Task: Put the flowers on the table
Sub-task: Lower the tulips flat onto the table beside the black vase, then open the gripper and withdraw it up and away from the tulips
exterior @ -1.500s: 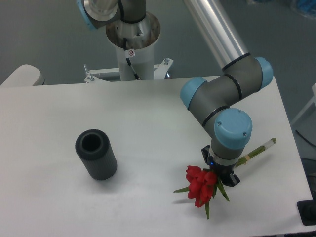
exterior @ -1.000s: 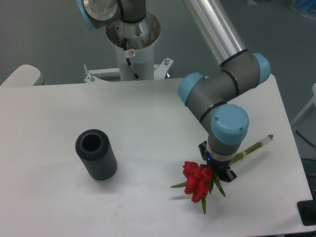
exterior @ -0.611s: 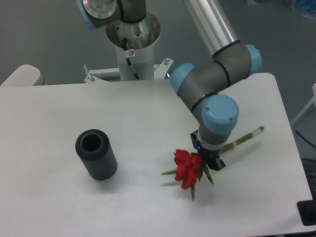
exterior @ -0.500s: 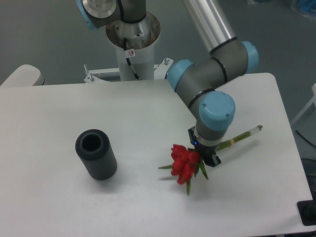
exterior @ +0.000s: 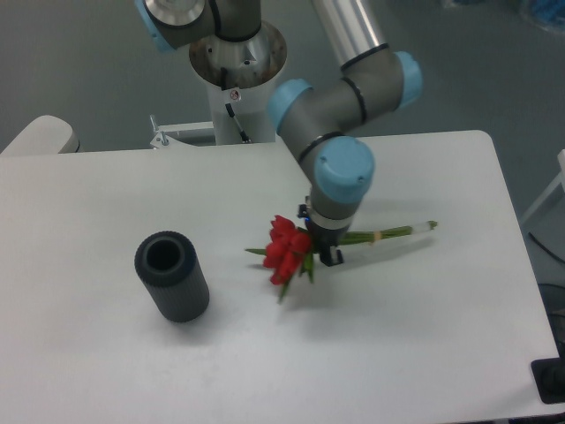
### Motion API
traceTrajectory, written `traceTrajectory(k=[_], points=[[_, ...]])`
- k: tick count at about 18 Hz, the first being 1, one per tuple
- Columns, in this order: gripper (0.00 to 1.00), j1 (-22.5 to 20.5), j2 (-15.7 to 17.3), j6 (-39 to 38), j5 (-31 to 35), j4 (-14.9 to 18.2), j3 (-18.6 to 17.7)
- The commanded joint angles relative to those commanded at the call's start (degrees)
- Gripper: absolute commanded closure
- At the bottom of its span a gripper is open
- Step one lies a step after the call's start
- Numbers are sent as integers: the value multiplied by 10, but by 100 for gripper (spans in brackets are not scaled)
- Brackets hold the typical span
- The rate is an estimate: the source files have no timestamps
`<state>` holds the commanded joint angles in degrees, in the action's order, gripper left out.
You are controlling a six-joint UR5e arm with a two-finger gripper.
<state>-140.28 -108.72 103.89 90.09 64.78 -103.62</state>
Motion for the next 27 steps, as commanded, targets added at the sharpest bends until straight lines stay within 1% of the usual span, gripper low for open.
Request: traceTrajectory(k=[1,2,3,4,6,10,12,15,20,22,26,27], points=[[75,4,0,-1,0,0,-8],[62,4,0,-1,-2,1,-12],[41,4,1,-1,-2,1,-17],[0,3,1,-1,-10,0,-17],[0,0,0,-1,-18,-1,-16],[0,-9,1,-3,-18,1,-3],[0,-17,1,-3,-18,2,11],[0,-31,-9,-2,-19,3,45],[0,-57,-48,-1,-18,3,104],[0,-68,-68,-2,-18,4,142],[0,-77,-124,-2,-11,5,217],[0,-85,-137,-2,-12,7,234]])
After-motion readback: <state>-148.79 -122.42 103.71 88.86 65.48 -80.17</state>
